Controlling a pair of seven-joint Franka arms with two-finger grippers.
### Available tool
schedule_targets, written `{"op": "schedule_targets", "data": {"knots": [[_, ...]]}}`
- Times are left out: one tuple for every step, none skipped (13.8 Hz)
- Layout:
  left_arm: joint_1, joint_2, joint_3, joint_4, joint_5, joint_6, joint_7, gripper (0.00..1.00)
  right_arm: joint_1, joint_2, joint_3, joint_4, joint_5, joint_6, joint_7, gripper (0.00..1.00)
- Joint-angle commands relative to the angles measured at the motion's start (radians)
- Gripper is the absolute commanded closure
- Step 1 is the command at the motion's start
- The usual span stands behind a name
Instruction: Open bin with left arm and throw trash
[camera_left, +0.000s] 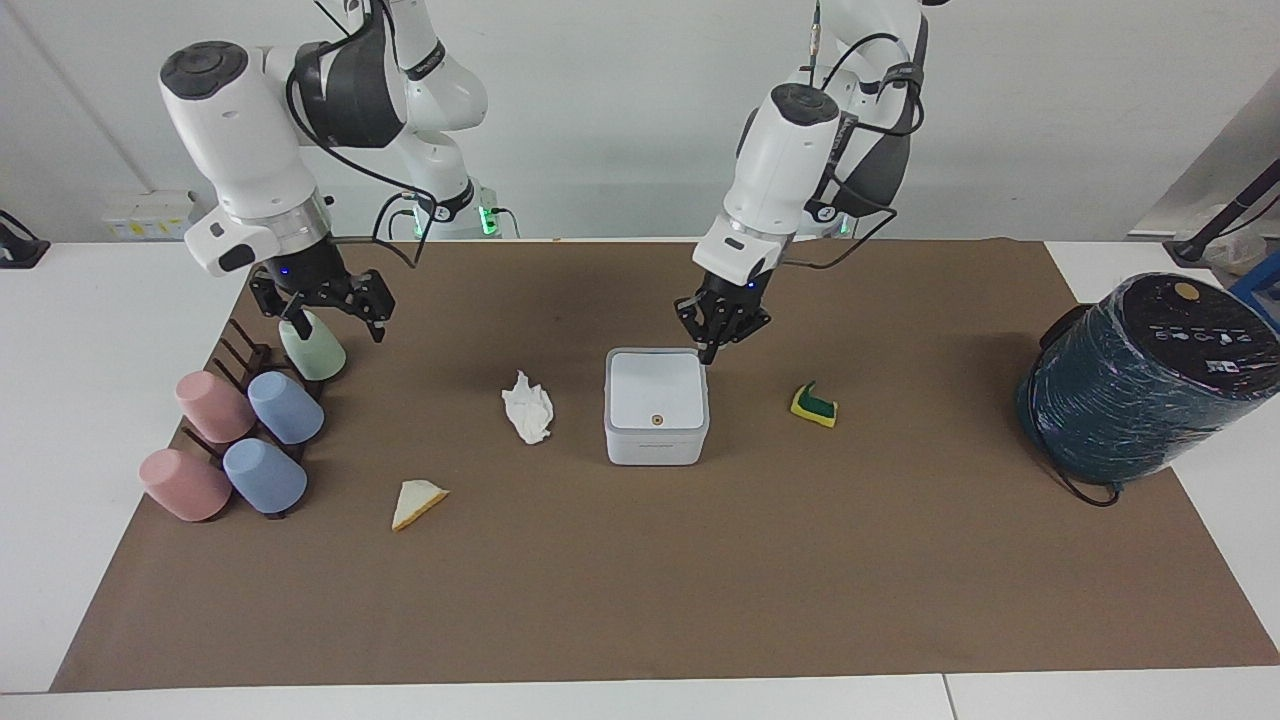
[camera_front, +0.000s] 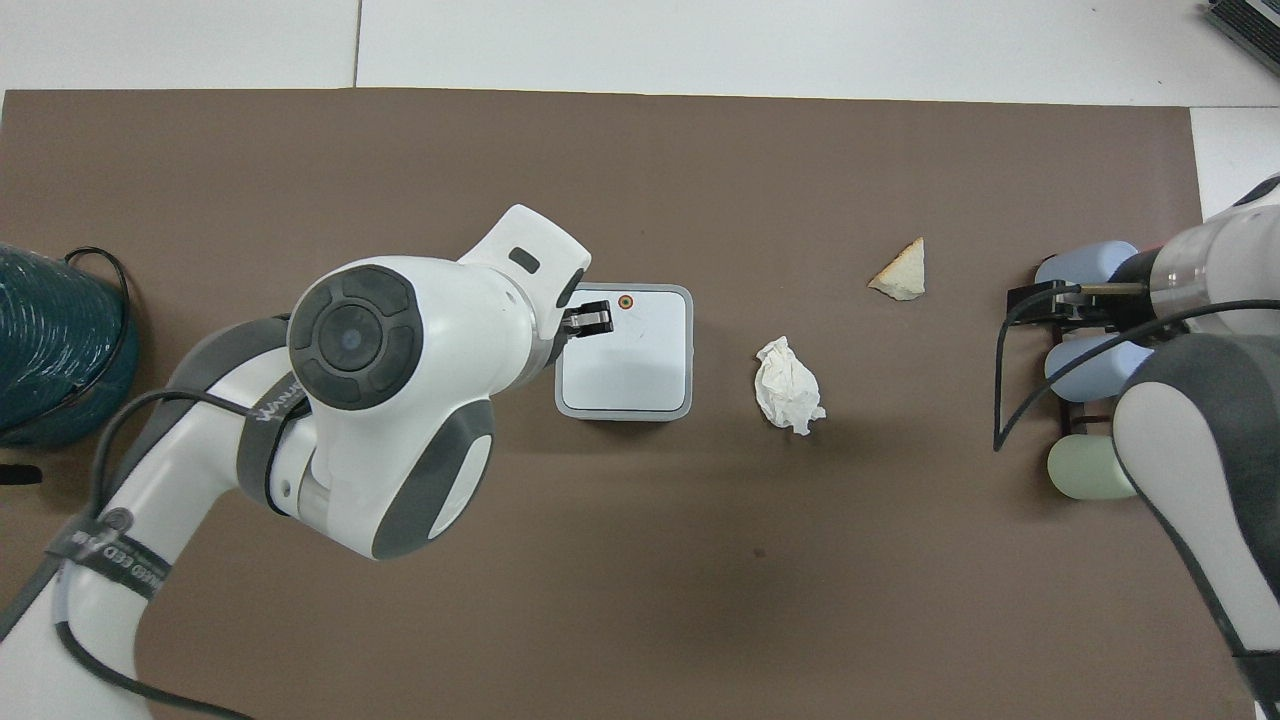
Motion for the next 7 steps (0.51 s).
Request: {"op": "schedule_targets", "data": {"knots": [[-0.031,-0.006,0.017,-0.059,-0.040,0.117,-0.011,0.98,-0.004,0.094,0.010,-0.012,0.001,0.120,0.051,0.00],[-0.034,-0.006,0.017,-0.076,-0.043,0.149,-0.011,0.98,-0.001,0.138,0.010,-0.012,0.001,0.175,0.067,0.00],[-0.035,0.004,0.017,-0.077,-0.043,0.169,-0.011,0.98,-0.001,0.181,0.010,-0.010,0.001,0.246,0.092,0.00],[-0.035,0.023,0.017,-0.077,-0.043,0.183,-0.011,0.98,-0.001,0.229,0.010,-0.012,0.001,0.327,0.131,0.00],[-0.046,0.038,0.017,-0.077,-0.043,0.199,-0.011,0.98,-0.001,0.273,0.010,-0.010,0.001,0.407,0.155,0.00],[-0.051,0.063,0.017,-0.077,-0.043,0.224,-0.013,0.98,-0.001,0.316,0.010,-0.009,0.001,0.491,0.162,0.00],[-0.054,0.090,0.017,-0.076,-0.043,0.261,-0.013,0.98,-0.001,0.351,0.010,-0.009,0.001,0.565,0.162,0.00]]}}
